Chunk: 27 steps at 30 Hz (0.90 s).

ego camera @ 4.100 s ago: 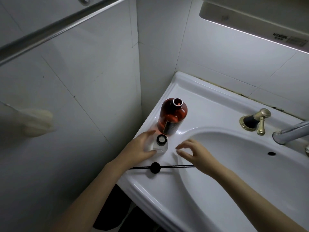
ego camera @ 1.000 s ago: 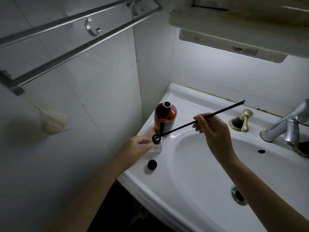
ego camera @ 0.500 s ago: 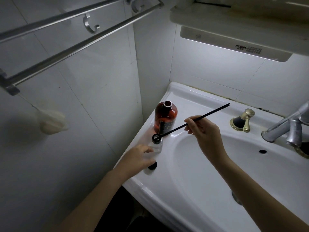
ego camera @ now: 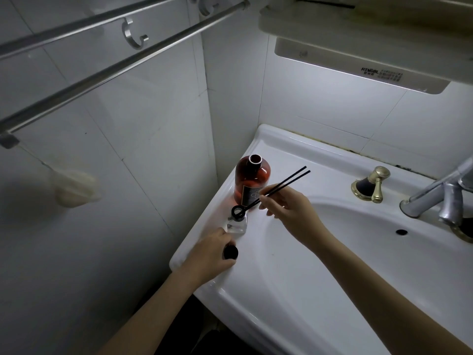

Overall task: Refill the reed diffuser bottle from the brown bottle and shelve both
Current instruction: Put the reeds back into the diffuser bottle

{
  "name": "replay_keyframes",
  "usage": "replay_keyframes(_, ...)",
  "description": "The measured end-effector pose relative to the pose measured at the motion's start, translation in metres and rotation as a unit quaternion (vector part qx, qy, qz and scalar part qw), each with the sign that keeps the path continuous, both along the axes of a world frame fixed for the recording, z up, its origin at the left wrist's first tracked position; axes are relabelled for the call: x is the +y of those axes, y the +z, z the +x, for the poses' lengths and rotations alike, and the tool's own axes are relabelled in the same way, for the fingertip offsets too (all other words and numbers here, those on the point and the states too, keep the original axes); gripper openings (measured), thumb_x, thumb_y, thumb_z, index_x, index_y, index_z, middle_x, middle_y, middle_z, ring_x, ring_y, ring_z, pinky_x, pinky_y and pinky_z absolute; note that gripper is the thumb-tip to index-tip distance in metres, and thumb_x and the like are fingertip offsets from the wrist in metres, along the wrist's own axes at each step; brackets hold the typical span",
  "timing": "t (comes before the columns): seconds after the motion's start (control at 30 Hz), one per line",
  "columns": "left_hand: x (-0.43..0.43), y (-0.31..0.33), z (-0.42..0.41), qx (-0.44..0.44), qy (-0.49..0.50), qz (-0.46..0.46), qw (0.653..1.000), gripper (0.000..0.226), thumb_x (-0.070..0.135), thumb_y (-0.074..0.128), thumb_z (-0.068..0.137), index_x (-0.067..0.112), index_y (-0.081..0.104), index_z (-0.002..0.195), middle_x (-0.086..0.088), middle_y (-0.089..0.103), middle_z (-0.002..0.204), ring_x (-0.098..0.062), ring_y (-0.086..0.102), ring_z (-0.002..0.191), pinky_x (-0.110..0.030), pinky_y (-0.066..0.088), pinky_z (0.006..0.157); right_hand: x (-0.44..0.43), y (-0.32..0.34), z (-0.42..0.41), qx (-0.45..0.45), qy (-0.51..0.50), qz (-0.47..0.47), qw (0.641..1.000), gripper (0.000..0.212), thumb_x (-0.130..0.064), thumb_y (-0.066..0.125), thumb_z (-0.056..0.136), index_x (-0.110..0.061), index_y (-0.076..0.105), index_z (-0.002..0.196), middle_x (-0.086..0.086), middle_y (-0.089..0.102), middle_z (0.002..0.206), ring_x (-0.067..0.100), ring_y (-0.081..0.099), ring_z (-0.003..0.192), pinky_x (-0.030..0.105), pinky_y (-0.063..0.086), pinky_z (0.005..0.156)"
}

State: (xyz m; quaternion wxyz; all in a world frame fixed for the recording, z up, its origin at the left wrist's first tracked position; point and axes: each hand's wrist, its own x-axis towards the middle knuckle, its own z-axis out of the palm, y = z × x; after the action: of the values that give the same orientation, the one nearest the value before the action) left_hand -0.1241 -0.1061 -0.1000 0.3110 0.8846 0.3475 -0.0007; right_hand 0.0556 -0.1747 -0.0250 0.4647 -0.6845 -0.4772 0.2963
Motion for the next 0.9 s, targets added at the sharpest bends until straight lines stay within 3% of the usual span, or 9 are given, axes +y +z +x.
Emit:
replay_keyframes(0.13,0.002,0.003,-0.001,-0.037,0.018,-0.026,0.999,0.018,0.024,0.065,0.073,0.016,0.057,0.088,0.006,0.045,0.087,-0.014,0.051,0.081,-0.024,0.039,0.068,-0.005,-0.006,0.003,0.003,0.041,-0.048,0.998,0.016,-0.019,0.058,0.087,-0.021,0.054,0.102,-0.012,0.062,0.082,0.007,0.060,0.071,0.013,0.048,0.063)
replay_keyframes(0.23,0.003,0.007,-0.001,-0.070,0.033,-0.058,0.995,0.022,0.022,0.067,0.072,0.015,0.060,0.092,0.003,0.051,0.090,-0.014,0.054,0.087,-0.026,0.044,0.076,-0.012,-0.015,0.002,0.019,0.062,-0.103,0.993,0.012,-0.026,0.054,0.089,-0.029,0.050,0.099,-0.013,0.062,0.083,-0.002,0.059,0.066,0.015,0.045,0.062)
replay_keyframes(0.33,0.003,0.016,0.002,-0.119,0.047,-0.080,0.988,0.027,0.021,0.071,0.071,0.018,0.062,0.097,0.002,0.059,0.095,-0.010,0.056,0.089,-0.006,0.038,0.074,-0.019,-0.025,-0.003,0.028,0.086,-0.155,0.984,0.016,-0.033,0.046,0.091,-0.027,0.052,0.106,-0.013,0.064,0.084,-0.007,0.058,0.064,0.010,0.042,0.059)
replay_keyframes(0.4,0.002,0.024,0.006,-0.159,0.050,-0.106,0.980,0.026,0.021,0.072,0.071,0.021,0.063,0.096,0.005,0.062,0.095,-0.007,0.057,0.089,-0.002,0.036,0.073,-0.022,-0.030,-0.008,0.052,0.096,-0.175,0.979,0.024,-0.035,0.042,0.093,-0.022,0.054,0.109,-0.012,0.065,0.084,-0.006,0.058,0.065,0.008,0.042,0.057)
replay_keyframes(0.53,0.000,0.040,0.013,-0.222,0.059,-0.158,0.960,0.027,0.026,0.074,0.071,0.025,0.065,0.096,0.012,0.063,0.094,-0.002,0.058,0.090,-0.006,0.042,0.075,-0.023,-0.034,-0.019,0.146,0.109,-0.183,0.966,0.024,-0.033,0.034,0.096,-0.024,0.056,0.098,-0.011,0.067,0.081,0.002,0.062,0.070,0.019,0.044,0.065)
replay_keyframes(0.73,0.000,0.048,0.020,-0.251,0.057,-0.166,0.952,0.030,0.026,0.073,0.071,0.023,0.065,0.100,0.010,0.063,0.098,0.001,0.058,0.090,-0.003,0.040,0.074,-0.025,-0.031,-0.019,0.269,0.109,-0.170,0.942,0.034,-0.035,0.037,0.096,-0.014,0.058,0.111,-0.009,0.072,0.079,0.007,0.066,0.075,0.021,0.051,0.071)
replay_keyframes(0.9,0.000,0.048,0.020,-0.242,0.046,-0.154,0.957,0.032,0.027,0.073,0.072,0.028,0.062,0.101,0.014,0.061,0.096,0.004,0.056,0.089,-0.001,0.039,0.072,-0.026,-0.032,-0.009,0.237,0.076,-0.167,0.954,0.022,-0.035,0.045,0.093,-0.021,0.059,0.103,-0.011,0.069,0.084,0.004,0.065,0.073,0.019,0.051,0.071)
